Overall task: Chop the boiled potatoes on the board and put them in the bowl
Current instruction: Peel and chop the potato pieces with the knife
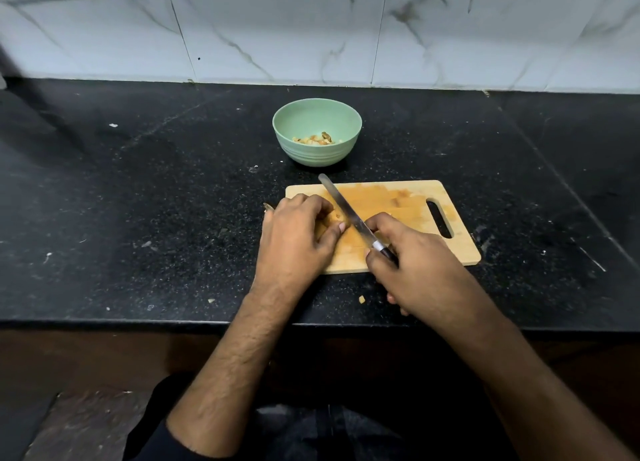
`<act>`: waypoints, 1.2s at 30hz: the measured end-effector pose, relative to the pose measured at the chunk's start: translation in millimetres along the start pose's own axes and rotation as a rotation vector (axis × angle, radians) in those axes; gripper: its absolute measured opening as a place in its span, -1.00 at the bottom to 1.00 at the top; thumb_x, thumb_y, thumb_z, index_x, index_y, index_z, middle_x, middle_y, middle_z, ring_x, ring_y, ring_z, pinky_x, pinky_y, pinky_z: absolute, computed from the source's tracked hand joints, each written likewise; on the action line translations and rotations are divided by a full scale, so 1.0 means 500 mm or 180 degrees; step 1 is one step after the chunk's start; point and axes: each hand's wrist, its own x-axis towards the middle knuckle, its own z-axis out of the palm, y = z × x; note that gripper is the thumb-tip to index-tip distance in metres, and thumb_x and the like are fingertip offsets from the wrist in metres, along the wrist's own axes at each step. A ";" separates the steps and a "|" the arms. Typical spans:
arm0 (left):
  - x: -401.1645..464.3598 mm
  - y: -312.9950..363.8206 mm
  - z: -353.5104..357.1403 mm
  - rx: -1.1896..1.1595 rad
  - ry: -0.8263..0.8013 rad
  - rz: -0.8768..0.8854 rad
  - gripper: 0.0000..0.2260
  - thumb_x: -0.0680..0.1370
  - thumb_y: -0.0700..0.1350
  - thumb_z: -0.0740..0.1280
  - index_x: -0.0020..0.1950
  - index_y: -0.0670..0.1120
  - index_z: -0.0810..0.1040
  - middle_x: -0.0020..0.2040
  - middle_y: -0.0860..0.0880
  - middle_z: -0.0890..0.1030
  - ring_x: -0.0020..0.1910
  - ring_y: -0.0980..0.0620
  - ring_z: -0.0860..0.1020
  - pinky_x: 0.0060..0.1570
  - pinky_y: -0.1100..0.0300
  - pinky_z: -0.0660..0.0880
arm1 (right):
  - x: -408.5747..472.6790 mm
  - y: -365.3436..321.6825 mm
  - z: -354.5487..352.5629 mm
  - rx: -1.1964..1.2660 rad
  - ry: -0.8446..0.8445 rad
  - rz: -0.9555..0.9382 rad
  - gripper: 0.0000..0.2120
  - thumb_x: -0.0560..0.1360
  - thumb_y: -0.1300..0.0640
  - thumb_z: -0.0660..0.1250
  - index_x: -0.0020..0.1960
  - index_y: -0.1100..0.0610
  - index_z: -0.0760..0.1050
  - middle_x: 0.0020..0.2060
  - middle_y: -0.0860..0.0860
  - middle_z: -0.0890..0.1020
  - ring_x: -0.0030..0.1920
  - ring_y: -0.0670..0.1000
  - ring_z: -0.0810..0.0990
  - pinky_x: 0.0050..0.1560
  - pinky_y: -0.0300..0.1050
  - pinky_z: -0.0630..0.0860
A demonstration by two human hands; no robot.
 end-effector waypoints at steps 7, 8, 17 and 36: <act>-0.001 -0.007 -0.001 -0.0166 -0.0021 -0.0040 -0.79 0.51 0.07 0.44 0.10 0.05 0.58 0.01 0.11 0.59 0.07 0.03 0.51 0.22 -0.08 0.42 | -0.005 -0.006 0.003 -0.0748 -0.0192 0.0079 -0.74 0.68 -0.15 0.02 0.09 0.02 0.33 -0.28 -0.02 0.52 -0.28 -0.03 0.52 -0.36 -0.07 0.37; -0.001 -0.004 -0.001 -0.0117 -0.0029 -0.0054 -0.79 0.52 0.07 0.43 0.10 0.05 0.57 0.01 0.12 0.58 0.07 0.04 0.50 0.23 -0.05 0.40 | -0.005 -0.005 0.006 -0.0840 -0.0153 0.0084 -0.70 0.68 -0.16 0.00 0.07 0.04 0.35 -0.30 -0.02 0.52 -0.30 -0.03 0.51 -0.39 -0.08 0.35; -0.002 0.004 0.001 0.0010 0.0068 -0.0078 -0.79 0.53 0.07 0.42 0.12 0.05 0.57 0.02 0.13 0.57 0.08 0.06 0.49 0.23 0.02 0.36 | -0.019 -0.004 0.005 -0.1012 -0.0253 0.0155 -0.80 0.70 -0.04 0.04 0.07 0.00 0.38 -0.37 -0.01 0.51 -0.39 -0.03 0.48 -0.37 -0.08 0.41; 0.005 -0.002 0.004 -0.0392 0.0078 -0.0200 -0.81 0.48 0.01 0.47 0.04 0.05 0.55 -0.05 0.15 0.56 0.02 0.09 0.48 0.20 -0.02 0.42 | -0.014 -0.015 -0.003 -0.1287 -0.0644 0.0307 -0.74 0.70 0.01 0.04 0.24 0.05 0.45 -0.31 -0.02 0.49 -0.38 -0.04 0.45 -0.29 -0.07 0.46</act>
